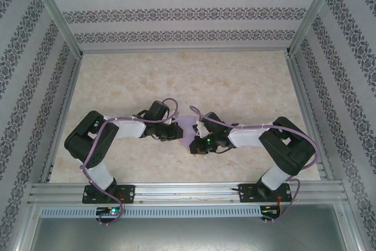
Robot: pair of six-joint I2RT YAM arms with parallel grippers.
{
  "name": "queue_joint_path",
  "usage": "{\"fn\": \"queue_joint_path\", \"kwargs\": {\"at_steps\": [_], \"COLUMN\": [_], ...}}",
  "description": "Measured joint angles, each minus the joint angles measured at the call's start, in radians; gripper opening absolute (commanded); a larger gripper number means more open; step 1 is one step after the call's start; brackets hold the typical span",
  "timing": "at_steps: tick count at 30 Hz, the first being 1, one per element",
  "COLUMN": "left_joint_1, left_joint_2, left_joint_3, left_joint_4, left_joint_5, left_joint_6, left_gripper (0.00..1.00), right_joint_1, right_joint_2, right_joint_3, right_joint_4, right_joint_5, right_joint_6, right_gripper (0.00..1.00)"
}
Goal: Fold a paper plane with a square sheet of paper (fold left side to right side)
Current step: Third fold the triangle at the center of the table.
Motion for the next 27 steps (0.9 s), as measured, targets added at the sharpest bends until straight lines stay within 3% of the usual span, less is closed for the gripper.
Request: {"fn": "queue_joint_path", "kwargs": {"at_steps": [9,15,27], "left_joint_1": [-0.024,-0.088,-0.104], "left_joint_2": [-0.167,-0.148,-0.040], "left_joint_3": [-0.062,-0.121,-0.127], "left_joint_4": [0.020,0.078,0.216], "left_joint_5": [-0.012,0.003,0.008], "left_joint_6": [0.021,0.023,0.012], "left_gripper": [0.11,0.10,0.10], "right_joint_1": [-0.002,-0.009,-0.020], "right_joint_2": [0.002,0.002,0.005], "right_joint_3": [-0.003,-0.019,-0.026], "right_joint_4": [0.005,0.034,0.051], "right_joint_5": [0.002,-0.007,-0.019], "right_joint_6": [0.000,0.003,0.011], "right_gripper": [0.00,0.00,0.00]}}
